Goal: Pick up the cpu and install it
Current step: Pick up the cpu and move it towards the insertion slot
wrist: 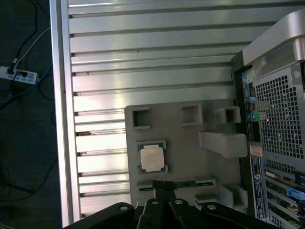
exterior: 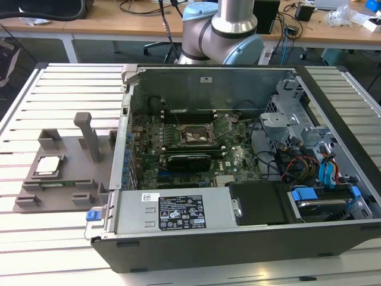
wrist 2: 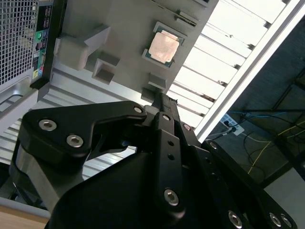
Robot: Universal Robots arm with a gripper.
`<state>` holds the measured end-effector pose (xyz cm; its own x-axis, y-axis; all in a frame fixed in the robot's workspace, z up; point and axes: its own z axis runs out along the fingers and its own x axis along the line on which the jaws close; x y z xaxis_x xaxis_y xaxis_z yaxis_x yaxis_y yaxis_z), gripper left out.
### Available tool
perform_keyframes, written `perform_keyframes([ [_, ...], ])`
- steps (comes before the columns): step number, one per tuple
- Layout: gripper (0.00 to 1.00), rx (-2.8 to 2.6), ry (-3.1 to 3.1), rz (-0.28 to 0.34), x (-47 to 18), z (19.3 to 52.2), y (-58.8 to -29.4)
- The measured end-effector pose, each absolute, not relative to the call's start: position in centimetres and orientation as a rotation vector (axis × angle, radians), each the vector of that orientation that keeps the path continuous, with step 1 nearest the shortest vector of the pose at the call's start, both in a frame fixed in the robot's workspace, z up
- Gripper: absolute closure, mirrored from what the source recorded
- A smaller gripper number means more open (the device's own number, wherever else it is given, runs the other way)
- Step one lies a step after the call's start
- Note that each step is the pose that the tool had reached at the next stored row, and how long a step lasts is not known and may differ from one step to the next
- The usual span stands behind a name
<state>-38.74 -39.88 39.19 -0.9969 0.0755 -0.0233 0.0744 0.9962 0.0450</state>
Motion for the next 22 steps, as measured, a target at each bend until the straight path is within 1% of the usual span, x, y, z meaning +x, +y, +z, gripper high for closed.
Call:
perform_keyframes([
  [5,0.89,0.117,3.114,0.069,-38.78,39.19,-39.89],
  [6,0.77,0.117,3.114,0.069,-38.79,39.18,-39.89],
  [7,0.77,0.117,3.114,0.069,-38.8,39.19,-39.88],
  [8,0.71,0.117,3.114,0.069,-38.8,39.19,-39.89],
  [9,0.71,0.117,3.114,0.069,-38.81,39.19,-39.88],
  [10,0.46,0.117,3.114,0.069,-38.82,39.19,-39.89],
  [11,0.46,0.117,3.114,0.069,-38.83,39.19,-39.89],
  [12,0.4,0.117,3.114,0.069,-38.84,39.19,-39.89],
  [14,0.4,0.117,3.114,0.061,-38.87,39.19,-39.87],
  [16,0.4,0.116,3.113,-0.01,-38.85,39.16,-39.88],
  [22,0.4,0.116,3.113,-0.014,-38.85,39.0,-39.88],
])
